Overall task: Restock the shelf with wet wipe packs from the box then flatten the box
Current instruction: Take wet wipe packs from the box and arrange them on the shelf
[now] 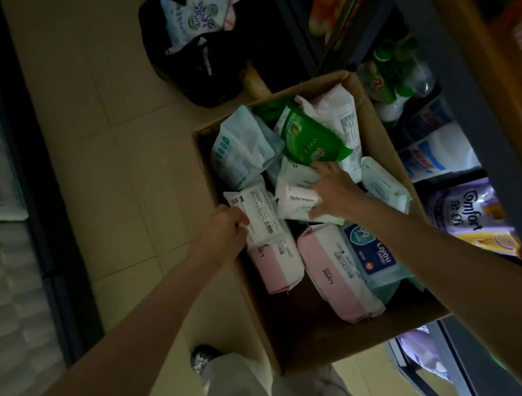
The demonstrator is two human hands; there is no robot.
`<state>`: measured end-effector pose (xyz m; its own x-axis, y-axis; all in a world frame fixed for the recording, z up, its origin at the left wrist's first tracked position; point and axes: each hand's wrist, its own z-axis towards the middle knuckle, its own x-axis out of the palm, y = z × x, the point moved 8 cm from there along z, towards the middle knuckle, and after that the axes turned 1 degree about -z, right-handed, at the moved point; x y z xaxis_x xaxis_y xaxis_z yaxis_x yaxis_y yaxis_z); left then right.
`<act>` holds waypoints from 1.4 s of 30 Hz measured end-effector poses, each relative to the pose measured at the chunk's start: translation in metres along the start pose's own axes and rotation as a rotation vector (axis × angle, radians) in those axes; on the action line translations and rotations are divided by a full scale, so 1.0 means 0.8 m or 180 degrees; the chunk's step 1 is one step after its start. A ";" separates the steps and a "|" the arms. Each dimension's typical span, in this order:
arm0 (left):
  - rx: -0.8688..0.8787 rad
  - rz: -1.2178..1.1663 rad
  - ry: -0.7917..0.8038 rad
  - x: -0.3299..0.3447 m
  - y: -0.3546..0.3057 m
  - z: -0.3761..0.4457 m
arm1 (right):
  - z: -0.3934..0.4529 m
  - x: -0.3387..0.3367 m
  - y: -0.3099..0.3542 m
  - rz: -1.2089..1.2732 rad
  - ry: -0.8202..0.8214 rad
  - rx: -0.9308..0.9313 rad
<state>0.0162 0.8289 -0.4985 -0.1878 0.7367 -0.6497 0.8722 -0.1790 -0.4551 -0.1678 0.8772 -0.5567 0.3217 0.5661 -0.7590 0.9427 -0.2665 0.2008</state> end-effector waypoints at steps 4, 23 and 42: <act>-0.0160 -0.0245 0.0036 0.006 0.006 0.002 | 0.016 0.004 0.021 0.0452 0.0188 0.0056; -0.1020 -0.3065 0.0459 0.037 -0.015 -0.024 | -0.063 -0.029 -0.094 0.0035 -0.0498 0.1336; -0.0604 -0.3631 -0.0805 -0.124 0.064 -0.105 | -0.141 -0.211 0.286 0.0908 -0.1184 -0.1127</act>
<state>0.1174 0.8015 -0.4065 -0.9664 0.2541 -0.0381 0.1916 0.6137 -0.7660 0.0038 0.8083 -0.3125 0.5746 0.1813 -0.7981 0.8162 -0.0549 0.5752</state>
